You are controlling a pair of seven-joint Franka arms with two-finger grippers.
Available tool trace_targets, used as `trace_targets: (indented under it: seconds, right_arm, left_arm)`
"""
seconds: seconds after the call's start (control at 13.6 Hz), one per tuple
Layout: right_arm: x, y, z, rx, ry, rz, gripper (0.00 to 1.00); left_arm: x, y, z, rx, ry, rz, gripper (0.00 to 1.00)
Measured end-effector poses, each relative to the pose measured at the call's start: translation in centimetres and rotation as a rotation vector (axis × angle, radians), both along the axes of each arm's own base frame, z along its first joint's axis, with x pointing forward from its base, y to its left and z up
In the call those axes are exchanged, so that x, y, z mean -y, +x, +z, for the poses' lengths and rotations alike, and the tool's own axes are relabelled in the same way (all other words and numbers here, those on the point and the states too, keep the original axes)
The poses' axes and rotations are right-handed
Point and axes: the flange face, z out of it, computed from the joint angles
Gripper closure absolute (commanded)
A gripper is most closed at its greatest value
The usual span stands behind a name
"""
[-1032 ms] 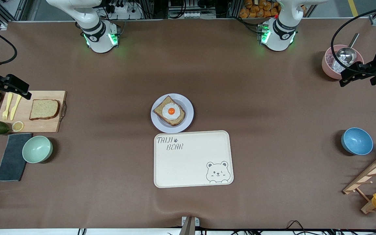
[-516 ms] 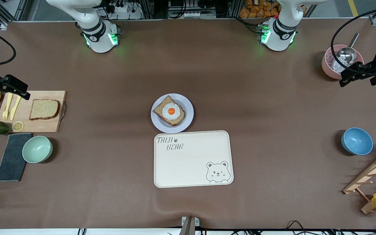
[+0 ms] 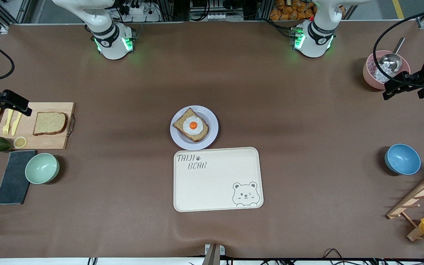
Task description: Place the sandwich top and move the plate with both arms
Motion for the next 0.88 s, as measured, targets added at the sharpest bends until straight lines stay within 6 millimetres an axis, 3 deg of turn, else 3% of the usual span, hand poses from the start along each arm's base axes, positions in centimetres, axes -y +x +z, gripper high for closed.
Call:
trace_targets:
  seconds: [0.37, 0.74, 0.88]
  right_arm:
    - [2.5, 0.6, -2.8, -0.055, 0.004, -0.039, 0.0]
    - [10.2, -0.3, -8.7, -0.103, 0.014, -0.161, 0.0]
    - [12.2, -0.9, -11.2, -0.12, 0.025, -0.168, 0.0]
  left_arm:
    - [0.8, 1.3, -1.2, -0.016, -0.001, -0.014, 0.0]
    - [2.2, 1.6, -1.7, -0.024, -0.001, -0.039, 0.0]
    - [2.2, 1.6, -1.6, -0.022, -0.001, -0.039, 0.0]
